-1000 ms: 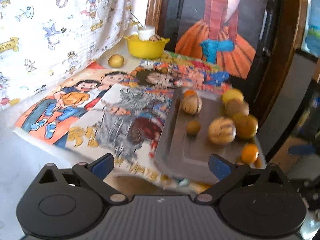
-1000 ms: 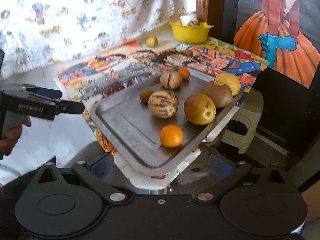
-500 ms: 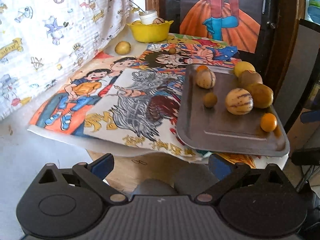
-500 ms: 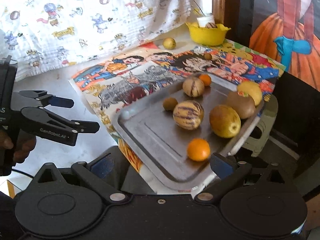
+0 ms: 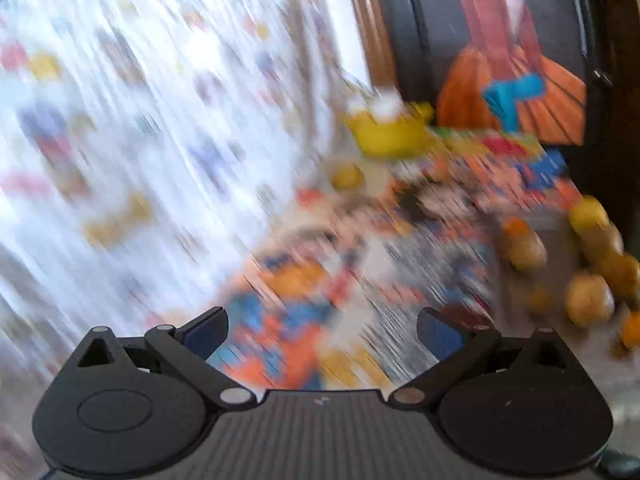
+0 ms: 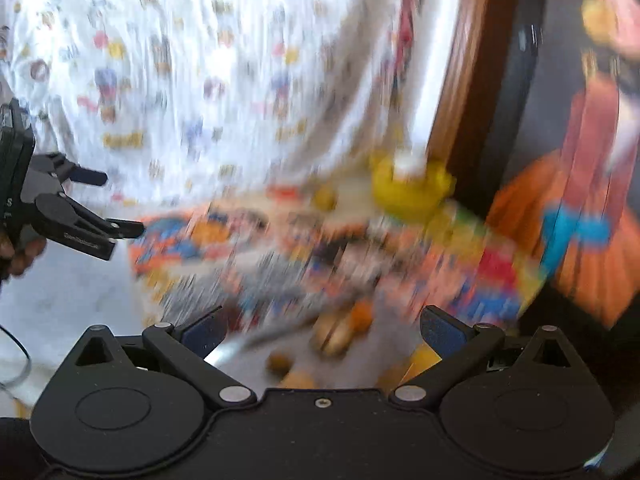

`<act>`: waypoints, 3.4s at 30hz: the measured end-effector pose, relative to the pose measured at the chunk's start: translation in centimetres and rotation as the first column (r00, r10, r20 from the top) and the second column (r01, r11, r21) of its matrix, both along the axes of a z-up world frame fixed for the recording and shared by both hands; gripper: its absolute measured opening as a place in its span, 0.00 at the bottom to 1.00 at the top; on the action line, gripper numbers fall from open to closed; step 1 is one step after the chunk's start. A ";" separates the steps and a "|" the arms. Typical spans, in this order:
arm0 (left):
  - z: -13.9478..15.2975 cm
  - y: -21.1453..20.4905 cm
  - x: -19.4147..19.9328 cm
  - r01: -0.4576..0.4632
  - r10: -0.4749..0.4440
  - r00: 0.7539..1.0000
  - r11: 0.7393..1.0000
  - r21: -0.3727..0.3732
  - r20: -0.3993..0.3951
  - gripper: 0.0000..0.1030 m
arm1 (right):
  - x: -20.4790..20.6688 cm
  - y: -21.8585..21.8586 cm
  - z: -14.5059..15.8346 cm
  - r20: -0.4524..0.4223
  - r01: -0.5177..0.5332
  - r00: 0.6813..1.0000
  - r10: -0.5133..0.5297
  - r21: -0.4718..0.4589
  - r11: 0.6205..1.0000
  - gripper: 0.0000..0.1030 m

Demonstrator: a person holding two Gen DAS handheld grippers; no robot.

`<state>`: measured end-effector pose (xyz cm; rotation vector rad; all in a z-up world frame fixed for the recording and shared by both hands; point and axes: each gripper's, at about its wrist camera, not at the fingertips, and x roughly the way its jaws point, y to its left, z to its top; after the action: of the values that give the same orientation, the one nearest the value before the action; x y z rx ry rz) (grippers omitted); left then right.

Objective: Organize fruits
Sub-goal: 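Lift both open tools away from the tray, then move both tools toward the yellow round fruit and pear beside the bowl, then grasp the yellow round fruit with the left tool while the right tool grasps the small brown fruit, then carry the yellow fruit and small brown fruit over the metal tray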

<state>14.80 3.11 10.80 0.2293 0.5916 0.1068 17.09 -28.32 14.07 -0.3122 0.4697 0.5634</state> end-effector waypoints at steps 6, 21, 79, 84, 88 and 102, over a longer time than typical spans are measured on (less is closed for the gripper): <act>8.5 1.1 2.7 -0.077 0.049 0.981 0.986 0.149 0.185 1.00 | 4.5 0.5 10.9 0.136 -0.002 0.991 -0.012 0.104 0.995 0.99; 9.5 -2.2 15.0 -0.019 -0.041 0.980 0.956 0.294 0.197 1.00 | 20.9 4.5 6.7 -0.234 0.160 0.966 -0.109 0.212 0.964 0.99; -13.4 0.6 42.8 0.102 -0.112 0.992 0.985 -0.136 -0.066 0.68 | 37.6 9.7 -21.9 -0.365 0.028 0.931 -0.023 0.009 1.000 0.34; -13.5 0.9 42.9 0.092 -0.104 0.992 0.981 -0.169 -0.066 0.68 | 37.6 10.1 -21.9 -0.358 0.027 0.933 -0.024 0.003 1.000 0.28; -13.5 0.8 42.6 0.081 -0.094 0.993 0.983 -0.167 -0.068 0.67 | 37.5 10.4 -21.9 -0.355 0.032 0.934 -0.031 -0.005 0.999 0.28; -12.4 -0.2 38.5 0.106 -0.130 0.980 0.982 -0.157 -0.149 0.66 | 34.0 10.2 -20.7 -0.421 0.017 0.907 -0.016 -0.002 1.000 0.27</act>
<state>53.34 2.87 -1.57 0.1282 0.7396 -0.0714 51.13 -18.14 -6.65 -0.1820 0.8898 0.6162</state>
